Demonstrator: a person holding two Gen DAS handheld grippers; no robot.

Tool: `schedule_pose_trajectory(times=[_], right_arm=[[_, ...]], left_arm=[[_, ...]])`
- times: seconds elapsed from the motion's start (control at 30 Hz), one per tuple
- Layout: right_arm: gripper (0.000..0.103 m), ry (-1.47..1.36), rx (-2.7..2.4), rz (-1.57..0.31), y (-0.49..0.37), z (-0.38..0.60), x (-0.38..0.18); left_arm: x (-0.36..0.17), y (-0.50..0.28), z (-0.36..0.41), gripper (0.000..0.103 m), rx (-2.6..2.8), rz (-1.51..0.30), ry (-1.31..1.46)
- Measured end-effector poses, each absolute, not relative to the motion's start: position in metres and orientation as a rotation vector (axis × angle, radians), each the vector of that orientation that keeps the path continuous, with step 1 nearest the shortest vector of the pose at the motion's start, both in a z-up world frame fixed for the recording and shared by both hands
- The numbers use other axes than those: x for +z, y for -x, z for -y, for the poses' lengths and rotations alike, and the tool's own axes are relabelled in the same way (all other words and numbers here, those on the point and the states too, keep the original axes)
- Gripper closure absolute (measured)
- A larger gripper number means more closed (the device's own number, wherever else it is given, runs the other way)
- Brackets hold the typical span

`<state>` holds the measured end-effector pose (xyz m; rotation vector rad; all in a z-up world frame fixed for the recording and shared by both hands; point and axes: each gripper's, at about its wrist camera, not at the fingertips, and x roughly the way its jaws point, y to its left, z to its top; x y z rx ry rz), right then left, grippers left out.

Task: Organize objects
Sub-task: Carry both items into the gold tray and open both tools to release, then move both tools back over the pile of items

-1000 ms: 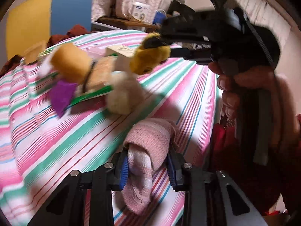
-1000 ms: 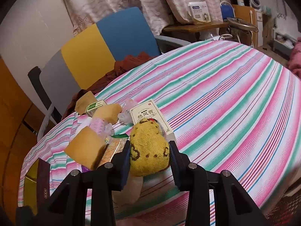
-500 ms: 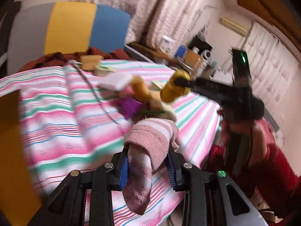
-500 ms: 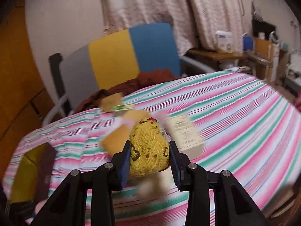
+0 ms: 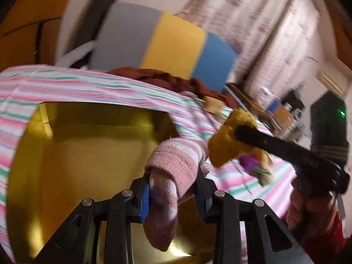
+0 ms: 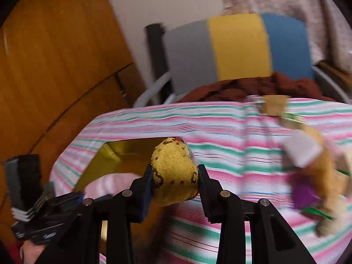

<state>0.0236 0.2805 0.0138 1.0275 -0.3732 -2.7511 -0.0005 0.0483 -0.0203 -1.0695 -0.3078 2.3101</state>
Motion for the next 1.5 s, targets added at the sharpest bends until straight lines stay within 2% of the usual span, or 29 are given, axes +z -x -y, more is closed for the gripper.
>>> schedule_pose_trajectory(times=[0.17, 0.23, 0.4, 0.47, 0.63, 0.83, 1.17, 1.5], right_arm=[[0.065, -1.134, -2.634, 0.338, 0.023, -0.226, -0.005], [0.061, -1.188, -2.591, 0.359, 0.045, -0.212, -0.016], [0.034, -1.197, -2.568, 0.515, 0.076, -0.201, -0.027], [0.026, -1.16, -2.582, 0.547, 0.07, -0.2, -0.019], [0.022, -1.1, -2.615, 0.467, 0.047, -0.205, -0.001], [0.021, -1.092, -2.662, 0.445, 0.017, -0.225, 0.002], [0.02, -1.148, -2.738, 0.398, -0.02, -0.252, -0.003], [0.02, -1.207, -2.826, 0.401, -0.053, -0.296, -0.01]], left_arm=[[-0.034, 0.04, -0.013, 0.07, 2.423, 0.322, 1.153], [-0.038, 0.051, -0.001, 0.07, 2.446, 0.347, 1.184], [-0.047, 0.077, 0.016, 0.066, 2.545, 0.367, 1.255], [-0.049, 0.083, 0.026, 0.056, 2.575, 0.402, 1.279], [-0.046, 0.086, 0.045, 0.034, 2.581, 0.597, 1.257], [-0.033, 0.07, 0.05, 0.034, 2.68, 0.648, 1.23], [-0.027, 0.038, -0.007, 0.034, 2.653, 0.417, 1.232], [-0.026, 0.017, -0.067, 0.034, 2.518, 0.277, 1.241]])
